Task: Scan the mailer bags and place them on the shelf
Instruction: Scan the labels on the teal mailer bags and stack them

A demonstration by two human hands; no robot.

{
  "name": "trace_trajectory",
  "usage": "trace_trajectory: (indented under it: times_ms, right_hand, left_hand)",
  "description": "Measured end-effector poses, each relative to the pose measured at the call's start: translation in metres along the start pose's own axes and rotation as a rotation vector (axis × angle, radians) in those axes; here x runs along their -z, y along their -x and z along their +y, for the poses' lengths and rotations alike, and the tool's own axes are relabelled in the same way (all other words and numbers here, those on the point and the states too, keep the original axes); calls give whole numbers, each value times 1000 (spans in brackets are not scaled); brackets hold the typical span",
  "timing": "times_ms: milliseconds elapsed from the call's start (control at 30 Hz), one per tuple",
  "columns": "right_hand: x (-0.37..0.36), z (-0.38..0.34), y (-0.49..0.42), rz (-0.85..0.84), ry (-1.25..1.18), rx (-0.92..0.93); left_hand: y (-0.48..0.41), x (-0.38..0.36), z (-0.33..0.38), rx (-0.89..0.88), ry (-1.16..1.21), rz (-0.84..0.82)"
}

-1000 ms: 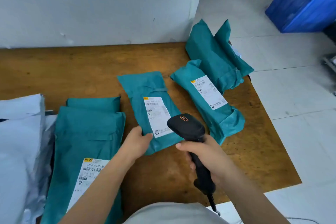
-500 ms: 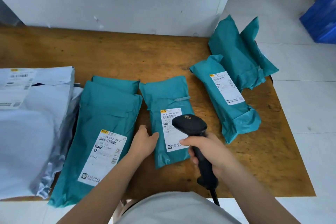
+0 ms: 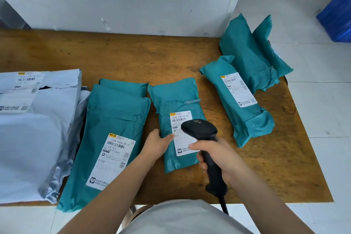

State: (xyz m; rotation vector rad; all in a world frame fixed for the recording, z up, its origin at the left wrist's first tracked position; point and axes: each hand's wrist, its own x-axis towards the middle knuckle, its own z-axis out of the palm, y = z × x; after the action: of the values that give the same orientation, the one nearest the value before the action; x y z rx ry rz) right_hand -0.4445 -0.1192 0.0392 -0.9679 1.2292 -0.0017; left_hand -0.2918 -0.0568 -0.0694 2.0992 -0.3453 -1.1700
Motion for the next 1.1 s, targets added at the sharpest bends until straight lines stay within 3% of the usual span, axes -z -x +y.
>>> trace_trajectory:
  times_ms: [533,733,867,1000,1100]
  right_hand:
    - [-2,7,13,-11,39,43]
    - [0,6,13,117,-71,114]
    - [5,-4,10,198,-87,173]
    - [3,-14,4,172,-74,186]
    - [-5,-19,-2,126,-48,177]
  left_hand:
    - [9,-3,-23,-33,89,-61]
    - [40,22,16,-427,138,83]
    - [67,85,35,-538,175,53]
    - [87,151,24,-391,164,215]
    - [93,163,6,-311,-107,407]
